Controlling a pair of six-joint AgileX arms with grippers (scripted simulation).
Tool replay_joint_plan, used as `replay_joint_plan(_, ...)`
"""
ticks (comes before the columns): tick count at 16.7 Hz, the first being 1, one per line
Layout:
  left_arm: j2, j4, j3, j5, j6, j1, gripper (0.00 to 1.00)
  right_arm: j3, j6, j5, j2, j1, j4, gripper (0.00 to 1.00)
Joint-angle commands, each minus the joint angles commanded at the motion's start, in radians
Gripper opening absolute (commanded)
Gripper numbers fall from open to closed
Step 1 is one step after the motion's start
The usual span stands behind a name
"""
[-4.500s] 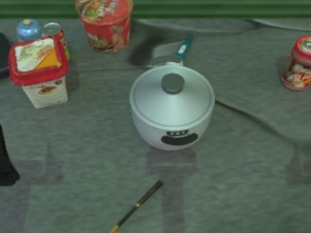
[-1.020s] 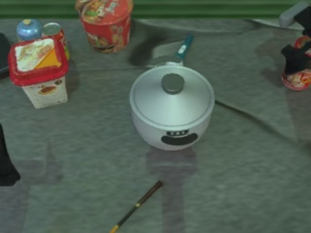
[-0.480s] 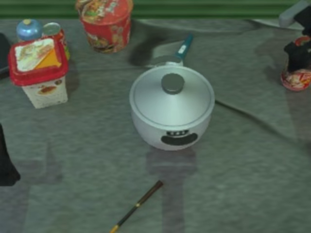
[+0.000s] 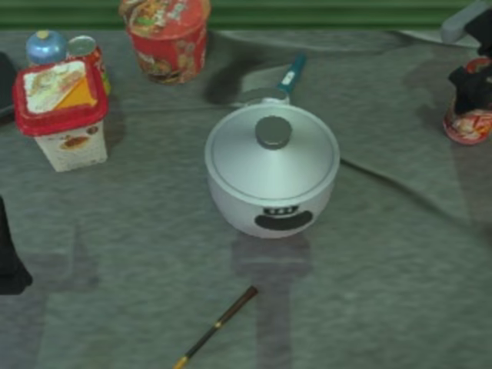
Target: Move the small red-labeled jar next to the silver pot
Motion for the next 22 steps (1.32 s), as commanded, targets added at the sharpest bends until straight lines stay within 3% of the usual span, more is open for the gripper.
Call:
replay_joint_plan(6,0.0,0.0,0.0,0.0,0.0,0.0,1.0,-0.015,0.001,-0.001,-0.015,-0.003,-0.001,0.0)
replay_joint_plan(16,0.0,0.0,0.0,0.0,0.0,0.0,1.0,-0.462,-0.005,-0.007,-0.49,0.003,-0.024,0.0)
replay_joint_plan(22,0.0,0.0,0.0,0.0,0.0,0.0,1.0,-0.49,-0.004,-0.007,-0.518,-0.001,-0.028,0.0)
